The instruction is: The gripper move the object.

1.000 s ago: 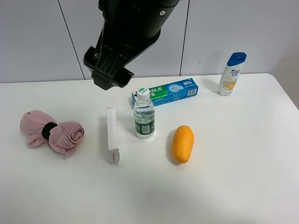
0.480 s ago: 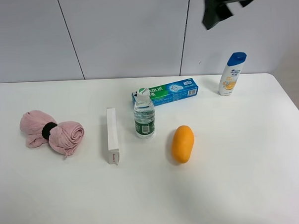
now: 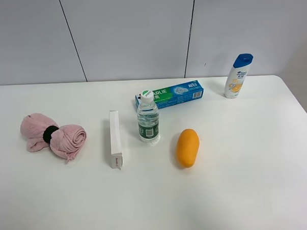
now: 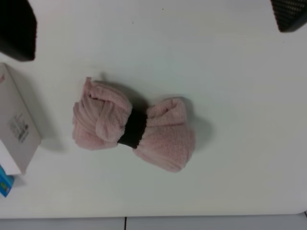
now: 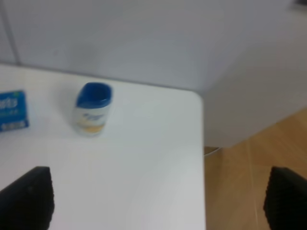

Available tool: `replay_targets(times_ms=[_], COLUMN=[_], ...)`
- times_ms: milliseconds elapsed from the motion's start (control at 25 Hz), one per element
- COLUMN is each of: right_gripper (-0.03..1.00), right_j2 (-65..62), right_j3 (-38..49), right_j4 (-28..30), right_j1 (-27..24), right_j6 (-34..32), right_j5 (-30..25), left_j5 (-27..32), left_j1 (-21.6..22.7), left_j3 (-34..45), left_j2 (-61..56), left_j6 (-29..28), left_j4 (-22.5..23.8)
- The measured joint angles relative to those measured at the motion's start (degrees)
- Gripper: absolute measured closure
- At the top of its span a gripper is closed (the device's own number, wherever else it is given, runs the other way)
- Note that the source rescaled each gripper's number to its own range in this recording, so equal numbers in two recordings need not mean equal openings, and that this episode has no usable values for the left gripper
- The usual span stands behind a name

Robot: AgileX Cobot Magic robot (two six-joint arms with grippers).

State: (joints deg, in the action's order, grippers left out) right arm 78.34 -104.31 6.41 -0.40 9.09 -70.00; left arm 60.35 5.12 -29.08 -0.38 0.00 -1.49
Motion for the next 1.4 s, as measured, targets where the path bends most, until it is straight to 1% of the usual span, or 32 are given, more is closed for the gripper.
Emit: replay_targets(times_ms=[80, 200, 320, 440, 600, 800, 920, 1080, 1160, 1200, 1400], right_gripper=[0.19, 0.19, 0.19, 0.19, 0.19, 0.19, 0.19, 0.19, 0.19, 0.19, 0.19], right_j2=[-3.50, -8.59, -15.16, -23.57, -35.39, -52.65, -62.33, -71.47, -74.93, -76.03, -78.49], right_j3=[0.00, 0.30, 3.94, 11.48, 24.33, 40.40, 48.15, 55.54, 58.67, 59.93, 66.67], right_j4=[1.33, 2.63, 3.87, 5.08, 5.69, 5.83, 5.83, 5.10, 3.49, 2.75, -1.00], right_j1=[-1.46, -1.77, -1.77, -1.77, -1.77, -1.77, -1.77, -1.77, -1.77, -1.77, -1.77], right_j6=[-0.58, -0.96, -0.96, -0.96, -1.70, -4.92, -5.88, -7.10, -9.09, -9.45, -10.31], right_j5=[0.00, 0.00, 0.08, 0.08, 0.03, -0.08, -0.17, -0.32, -0.15, 0.53, 7.31], left_j5=[0.00, 0.00, 0.00, 0.00, 0.00, 0.00, 0.00, 0.00, 0.00, 0.00, 0.00], left_j1=[0.00, 0.00, 0.00, 0.00, 0.00, 0.00, 0.00, 0.00, 0.00, 0.00, 0.00], left_j3=[0.00, 0.00, 0.00, 0.00, 0.00, 0.00, 0.00, 0.00, 0.00, 0.00, 0.00], left_j2=[0.00, 0.00, 0.00, 0.00, 0.00, 0.00, 0.00, 0.00, 0.00, 0.00, 0.00], left_j6=[0.00, 0.00, 0.00, 0.00, 0.00, 0.00, 0.00, 0.00, 0.00, 0.00, 0.00], left_j4=[0.00, 0.00, 0.00, 0.00, 0.00, 0.00, 0.00, 0.00, 0.00, 0.00, 0.00])
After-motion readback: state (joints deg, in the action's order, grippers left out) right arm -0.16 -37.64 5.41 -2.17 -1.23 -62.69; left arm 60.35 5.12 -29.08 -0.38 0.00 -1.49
